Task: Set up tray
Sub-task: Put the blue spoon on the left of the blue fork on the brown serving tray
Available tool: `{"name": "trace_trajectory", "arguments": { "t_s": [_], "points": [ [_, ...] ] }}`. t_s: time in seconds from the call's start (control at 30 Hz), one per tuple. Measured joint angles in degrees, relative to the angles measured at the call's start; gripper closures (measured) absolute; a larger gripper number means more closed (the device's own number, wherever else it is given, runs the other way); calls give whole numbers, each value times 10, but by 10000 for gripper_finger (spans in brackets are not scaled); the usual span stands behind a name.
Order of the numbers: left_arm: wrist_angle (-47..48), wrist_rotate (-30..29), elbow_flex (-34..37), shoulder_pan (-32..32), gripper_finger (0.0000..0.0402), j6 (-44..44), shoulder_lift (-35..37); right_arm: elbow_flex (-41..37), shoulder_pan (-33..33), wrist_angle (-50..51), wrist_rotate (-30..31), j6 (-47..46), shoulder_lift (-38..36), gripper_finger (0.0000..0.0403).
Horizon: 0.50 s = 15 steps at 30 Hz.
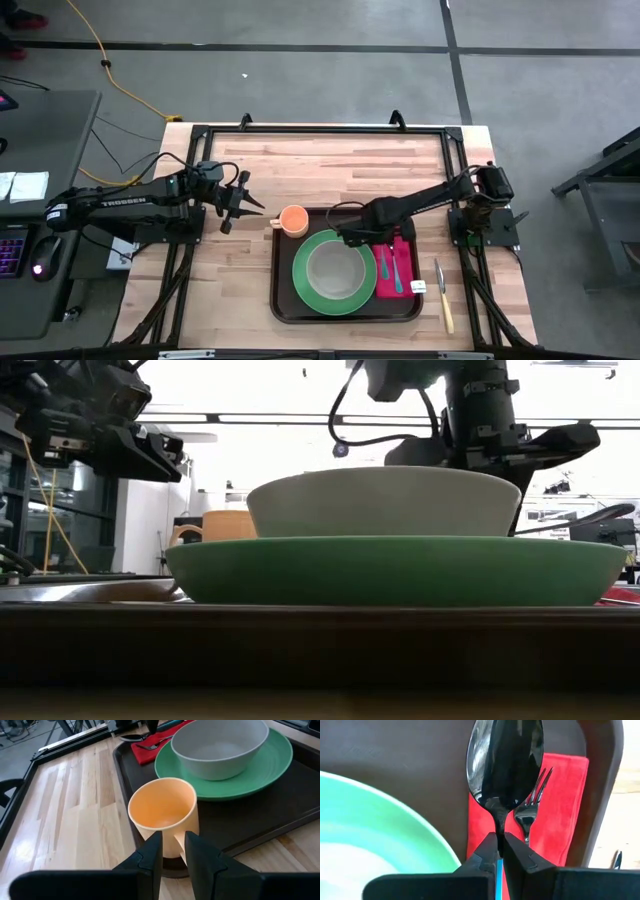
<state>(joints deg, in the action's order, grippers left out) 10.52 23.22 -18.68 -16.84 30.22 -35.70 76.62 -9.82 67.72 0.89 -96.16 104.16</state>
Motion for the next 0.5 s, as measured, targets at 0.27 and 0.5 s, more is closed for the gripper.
{"name": "trace_trajectory", "arguments": {
  "t_s": [0.27, 0.5],
  "points": [
    [0, 0, 0, 0, 289, 0, 0, -46, 0, -45, -34, 1, 0, 400],
    [0, 0, 0, 0, 289, 0, 0, -72, 0, -91, -49, 1, 0, 400]
  ]
}}
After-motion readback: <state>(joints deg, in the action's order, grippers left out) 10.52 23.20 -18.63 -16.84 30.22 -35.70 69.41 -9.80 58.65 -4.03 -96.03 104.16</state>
